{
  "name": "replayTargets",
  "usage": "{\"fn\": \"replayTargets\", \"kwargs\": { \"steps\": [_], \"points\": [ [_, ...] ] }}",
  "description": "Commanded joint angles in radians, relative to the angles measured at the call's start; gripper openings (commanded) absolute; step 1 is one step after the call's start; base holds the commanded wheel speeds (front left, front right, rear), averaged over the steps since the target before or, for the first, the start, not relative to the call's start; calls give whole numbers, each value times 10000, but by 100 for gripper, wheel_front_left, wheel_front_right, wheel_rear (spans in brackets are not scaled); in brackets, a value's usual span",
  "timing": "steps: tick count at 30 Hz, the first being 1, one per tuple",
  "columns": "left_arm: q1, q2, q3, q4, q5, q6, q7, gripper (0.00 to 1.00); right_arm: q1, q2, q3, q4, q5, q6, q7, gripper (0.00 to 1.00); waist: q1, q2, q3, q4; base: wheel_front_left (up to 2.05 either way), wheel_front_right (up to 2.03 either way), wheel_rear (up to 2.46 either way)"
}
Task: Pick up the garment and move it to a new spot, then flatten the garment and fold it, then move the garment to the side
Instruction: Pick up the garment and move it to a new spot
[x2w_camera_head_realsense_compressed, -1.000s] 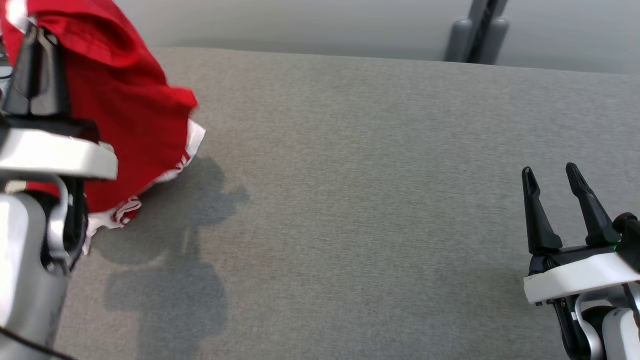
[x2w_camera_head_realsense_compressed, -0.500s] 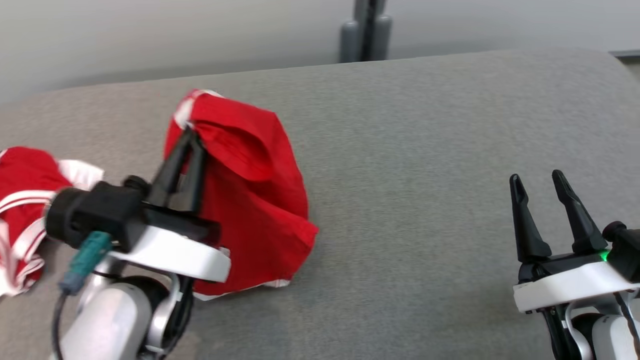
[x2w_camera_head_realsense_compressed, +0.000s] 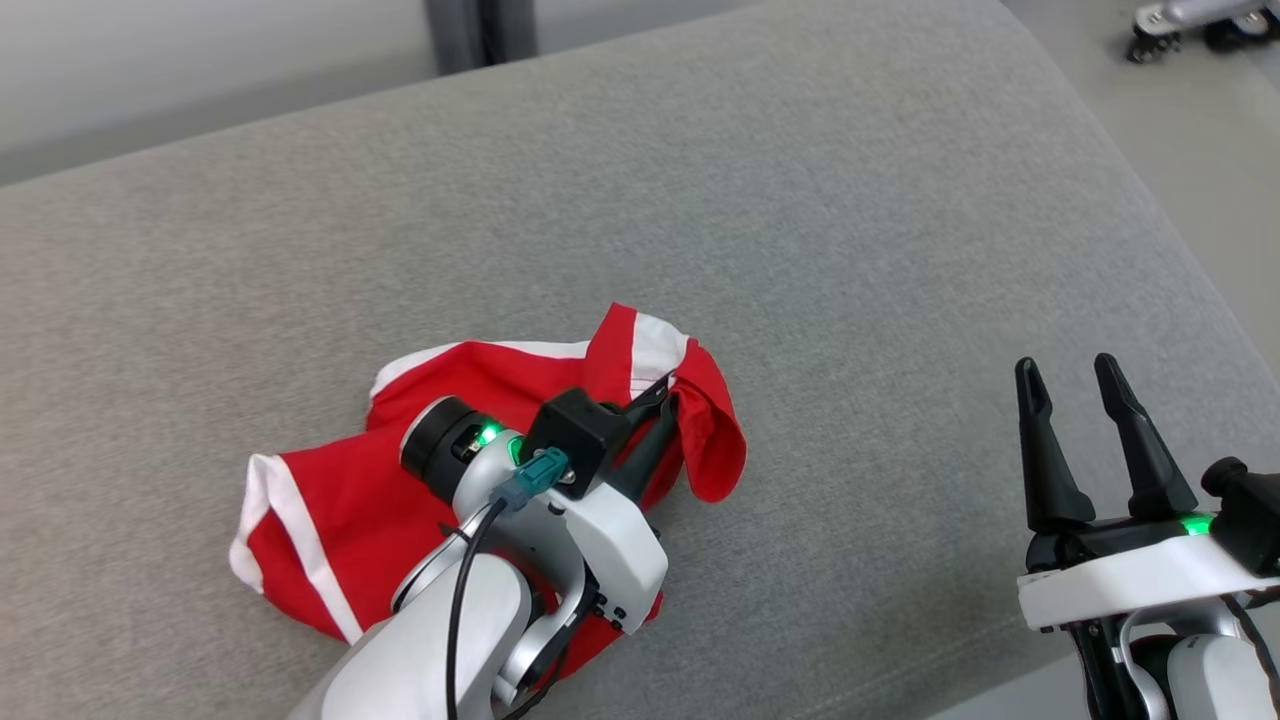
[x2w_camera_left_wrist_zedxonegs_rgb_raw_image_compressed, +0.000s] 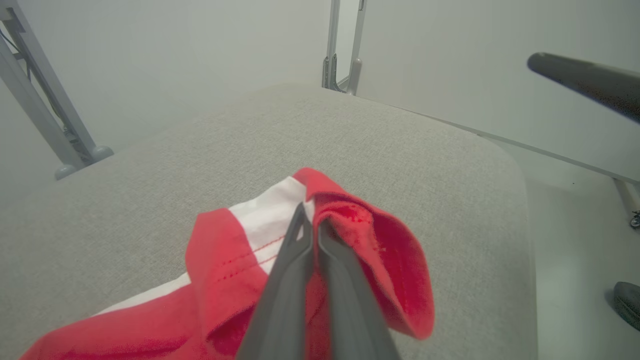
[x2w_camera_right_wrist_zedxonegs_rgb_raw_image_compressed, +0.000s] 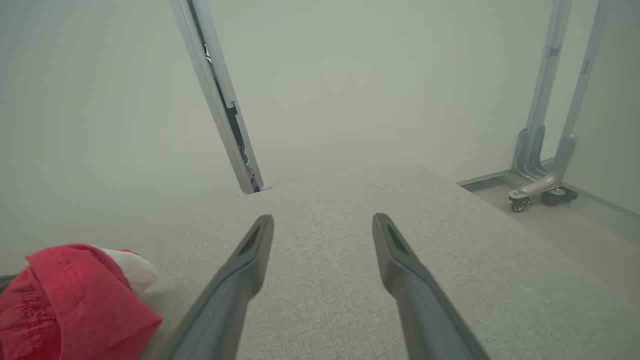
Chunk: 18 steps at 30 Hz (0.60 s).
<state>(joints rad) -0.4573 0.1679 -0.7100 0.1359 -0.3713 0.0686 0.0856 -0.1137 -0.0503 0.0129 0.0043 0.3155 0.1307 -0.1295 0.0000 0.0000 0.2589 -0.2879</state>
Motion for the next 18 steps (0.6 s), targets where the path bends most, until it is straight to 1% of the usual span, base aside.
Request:
{"fn": "replayTargets", "kwargs": {
  "steps": [1,2,3,4,5,9,15,18],
  "points": [
    [-255,-43,-48,490,-18,-139,-46,0,-137,-20,41,98,104,1,-165,100,0,0,435,-464,0,0,0],
    [-315,-170,-81,771,-108,-213,-86,0,-153,-23,47,162,140,1,-207,100,0,0,483,-513,0,0,0],
    [-447,-234,-104,1037,-77,-251,-171,34,-165,-23,49,228,174,1,-273,100,0,0,519,-537,0,0,0],
    [-566,-275,-104,1273,-54,-289,-271,97,-180,-22,53,290,193,1,-319,100,0,0,538,-550,0,0,0],
    [-641,-327,-115,1470,-45,-320,-363,100,-193,-20,52,333,193,1,-363,100,0,0,560,-556,0,0,0],
    [-1023,-429,-146,1794,161,-372,-963,100,-325,-21,-71,493,216,1,-504,100,0,0,590,-378,0,0,0],
    [-1269,-400,261,1588,-113,-372,-1625,100,-434,-24,-312,471,-84,1,-470,100,0,0,282,274,0,0,0],
    [-1171,-151,273,1608,-283,-542,-1302,100,-443,-29,-467,388,-244,1,-297,100,0,0,34,682,0,0,0]
  ]
}}
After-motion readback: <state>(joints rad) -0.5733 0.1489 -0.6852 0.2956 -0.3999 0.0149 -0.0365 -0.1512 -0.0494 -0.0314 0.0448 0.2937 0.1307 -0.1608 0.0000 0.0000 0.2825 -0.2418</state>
